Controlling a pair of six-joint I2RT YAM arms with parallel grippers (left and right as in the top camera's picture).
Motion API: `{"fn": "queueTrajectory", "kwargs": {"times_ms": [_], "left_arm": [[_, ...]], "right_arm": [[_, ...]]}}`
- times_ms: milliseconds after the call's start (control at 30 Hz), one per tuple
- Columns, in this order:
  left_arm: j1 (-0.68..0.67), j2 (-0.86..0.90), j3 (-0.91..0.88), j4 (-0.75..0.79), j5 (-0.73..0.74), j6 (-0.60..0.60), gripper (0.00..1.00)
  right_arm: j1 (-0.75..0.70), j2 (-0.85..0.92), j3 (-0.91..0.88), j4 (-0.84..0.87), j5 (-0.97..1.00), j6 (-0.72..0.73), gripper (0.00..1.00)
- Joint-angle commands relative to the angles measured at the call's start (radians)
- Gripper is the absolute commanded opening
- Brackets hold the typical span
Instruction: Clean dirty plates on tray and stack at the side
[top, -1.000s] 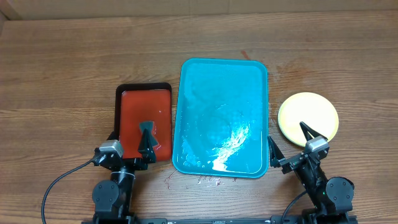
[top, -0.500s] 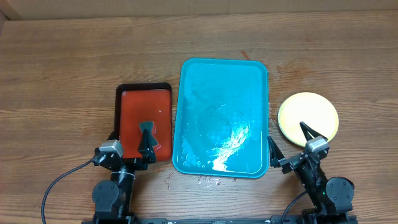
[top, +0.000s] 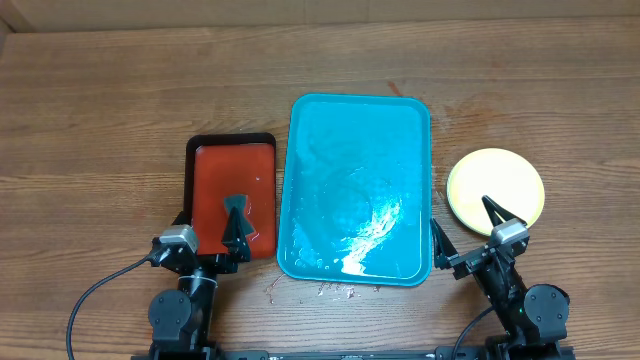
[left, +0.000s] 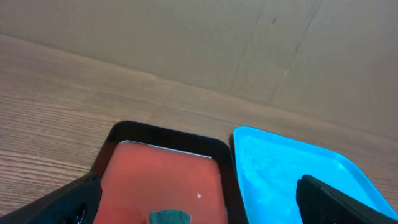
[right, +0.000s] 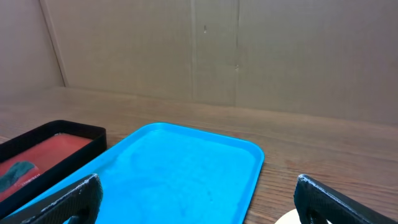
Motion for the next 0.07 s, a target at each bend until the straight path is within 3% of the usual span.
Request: {"fn": "queueTrajectory", "kwargs": {"times_ms": [0, 33], "left_arm": [[-0.005, -0.011, -0.004, -0.001, 0.007, 0.019, 1.0], [-0.005, -0.011, -0.004, -0.001, 0.007, 0.019, 1.0]], "right_arm": [[0.007, -0.01, -0.011, 0.007, -0.005, -0.001, 1.0], [0.007, -0.01, -0.011, 0.007, -0.005, -0.001, 1.0]]}}
